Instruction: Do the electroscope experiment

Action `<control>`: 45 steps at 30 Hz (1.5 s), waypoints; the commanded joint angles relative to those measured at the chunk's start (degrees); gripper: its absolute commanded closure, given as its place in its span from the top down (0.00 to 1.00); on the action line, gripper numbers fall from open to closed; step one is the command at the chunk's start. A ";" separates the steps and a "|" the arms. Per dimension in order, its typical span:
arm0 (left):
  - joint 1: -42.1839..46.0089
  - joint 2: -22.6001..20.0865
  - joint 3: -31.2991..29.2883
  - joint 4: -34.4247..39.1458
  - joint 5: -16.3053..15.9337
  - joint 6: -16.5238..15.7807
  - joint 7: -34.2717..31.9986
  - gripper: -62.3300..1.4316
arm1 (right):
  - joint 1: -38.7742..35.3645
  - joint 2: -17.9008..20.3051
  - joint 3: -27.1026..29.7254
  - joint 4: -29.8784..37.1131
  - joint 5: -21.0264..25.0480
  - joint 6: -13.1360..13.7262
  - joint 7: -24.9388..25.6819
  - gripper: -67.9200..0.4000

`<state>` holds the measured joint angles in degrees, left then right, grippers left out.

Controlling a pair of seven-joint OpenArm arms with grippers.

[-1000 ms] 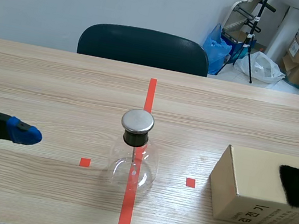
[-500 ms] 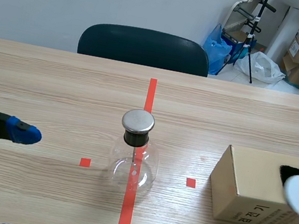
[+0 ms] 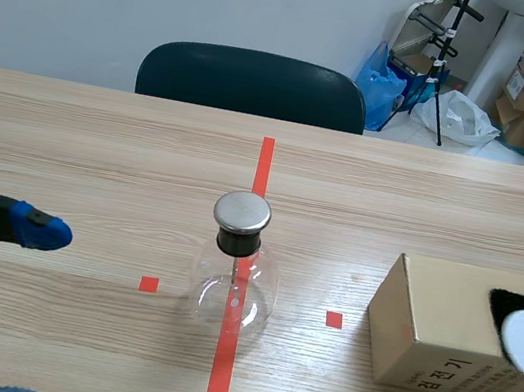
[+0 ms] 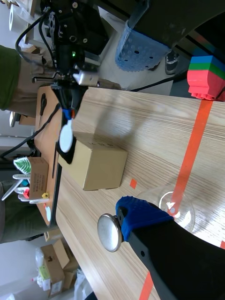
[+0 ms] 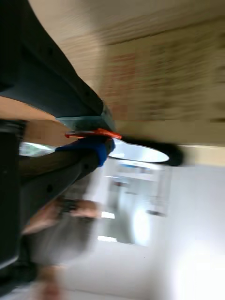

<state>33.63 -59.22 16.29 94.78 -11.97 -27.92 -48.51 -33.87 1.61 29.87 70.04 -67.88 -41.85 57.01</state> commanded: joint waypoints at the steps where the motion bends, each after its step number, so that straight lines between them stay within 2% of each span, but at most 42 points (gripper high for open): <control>1: -0.15 -0.02 -0.37 0.87 -0.46 -0.11 -0.90 0.92 | 0.13 -0.35 -0.24 0.76 1.64 -3.01 -5.07 0.03; 3: -0.15 -0.04 -0.37 0.87 -0.44 -0.11 -0.90 0.92 | -0.44 -0.33 -0.22 0.76 1.53 -3.01 -14.12 0.03; 4: -0.15 -0.04 -0.37 0.85 -0.44 -0.11 -0.90 0.92 | -0.46 -0.26 -0.13 0.76 0.79 -3.01 -15.54 0.03; 5: -0.15 -0.04 -0.37 0.85 -0.44 -0.11 -0.90 0.92 | -0.42 -0.13 -0.13 0.76 -0.11 -2.67 -14.23 0.03; 8: -0.15 -0.04 -0.37 0.85 -0.44 -0.11 -0.90 0.92 | 0.44 -0.20 -0.31 0.76 -0.28 -2.47 -3.74 0.03; 9: -0.15 -0.02 -0.37 0.85 -0.44 -0.11 -0.90 0.92 | 0.55 -0.42 -0.31 0.76 -0.17 -2.84 -3.48 0.03; 10: -0.15 -0.02 -0.37 0.85 -0.44 -0.11 -0.90 0.92 | 0.50 -0.68 -0.28 0.76 0.44 -3.01 -5.38 0.03; 12: -0.15 -0.07 -0.37 0.85 -0.44 -0.11 -0.90 0.92 | 0.00 -1.03 -0.20 0.76 0.55 -3.01 -13.62 0.03; 13: -0.15 -0.07 -0.37 0.85 -0.42 -0.11 -0.90 0.92 | -0.28 -0.98 -0.20 0.76 0.17 -3.01 -15.91 0.03; 14: -0.15 -0.07 -0.37 0.85 -0.42 -0.09 -0.90 0.92 | -0.44 -0.92 -0.17 0.76 -0.26 -3.01 -15.45 0.03; 15: -0.15 -0.07 -0.37 0.85 -0.42 -0.09 -0.90 0.92 | -0.44 -0.85 -0.20 0.76 -0.85 -3.01 -12.70 0.03; 17: -0.15 -0.04 -0.37 0.85 -0.42 -0.09 -0.90 0.92 | -0.22 -0.85 -0.24 0.76 -1.07 -3.01 -4.37 0.03; 18: -0.15 -0.04 -0.37 0.85 -0.44 -0.09 -0.90 0.92 | -0.11 -0.90 -0.26 0.76 -0.85 -3.01 -1.90 0.03; 19: -0.15 -0.04 -0.37 0.85 -0.44 -0.09 -0.92 0.92 | -0.13 -1.03 -0.24 0.76 -0.39 -3.01 -1.90 0.03; 22: -0.15 -0.04 -0.37 0.85 -0.44 -0.09 -0.92 0.92 | -0.61 -1.49 -0.17 0.76 0.33 -3.01 -12.28 0.03; 23: -0.15 -0.04 -0.37 0.85 -0.42 -0.09 -0.92 0.92 | -0.61 -1.44 -0.13 0.76 -0.46 -3.01 -13.68 0.03; 24: -0.15 -0.04 -0.37 0.85 -0.42 -0.09 -0.92 0.92 | -0.52 -1.27 -0.15 0.76 -1.11 -3.01 -12.13 0.03; 26: -0.15 -0.04 -0.37 0.85 -0.42 -0.09 -0.92 0.92 | -0.04 -1.11 -0.20 0.76 -0.98 -3.01 -3.85 0.03; 27: -0.15 -0.04 -0.37 0.85 -0.44 -0.09 -0.92 0.92 | 0.33 -1.16 -0.20 0.76 -0.74 -3.01 -1.62 0.03; 28: -0.15 -0.04 -0.37 0.85 -0.44 -0.09 -0.92 0.92 | 0.46 -1.27 -0.20 0.76 -0.68 -3.01 -2.16 0.03; 31: -0.17 -0.04 -0.37 0.85 -0.44 -0.04 -0.92 0.92 | 0.33 -1.31 -0.17 0.76 0.04 -3.01 -13.33 0.03; 32: -0.17 -0.04 -0.37 0.85 -0.44 0.15 -0.92 0.92 | 0.35 -1.27 -0.17 0.76 -0.33 -3.01 -15.26 0.03; 33: -0.17 -0.04 -0.37 0.85 -0.42 0.15 -0.92 0.92 | 0.39 -1.18 -0.17 0.76 -1.05 -3.01 -14.60 0.03; 36: -0.15 -0.02 -0.37 0.85 -0.44 0.15 -0.92 0.92 | 1.07 -1.16 -0.20 0.76 -1.14 -3.01 -2.91 0.03; 37: -0.15 -0.02 -0.37 0.85 -0.46 0.15 -0.94 0.92 | 1.20 -1.20 -0.20 0.76 -1.01 -3.01 -1.55 0.03; 38: -0.15 -0.02 -0.37 0.85 -0.46 0.15 -0.94 0.92 | 1.20 -1.31 -0.20 0.76 -0.52 -3.01 -2.23 0.03; 41: -0.17 -0.04 -0.37 0.85 -0.46 0.17 -0.94 0.92 | 1.01 -1.49 -0.13 0.76 -0.11 -3.01 -13.55 0.03; 42: -0.17 -0.04 -0.37 0.85 -0.44 0.15 -0.94 0.92 | 1.01 -1.46 -0.13 0.76 -1.03 -3.01 -14.78 0.03; 43: -0.17 -0.04 -0.37 0.85 -0.44 0.15 -0.94 0.92 | 1.03 -1.42 -0.15 0.76 -1.53 -3.01 -13.57 0.03; 45: -0.15 -0.04 -0.37 0.85 -0.44 0.15 -0.94 0.92 | 1.40 -1.46 -0.20 0.76 -1.57 -3.01 -7.78 0.03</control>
<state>33.63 -59.22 16.29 94.78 -11.97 -27.68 -48.45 -32.75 0.03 30.04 70.02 -69.60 -41.67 47.40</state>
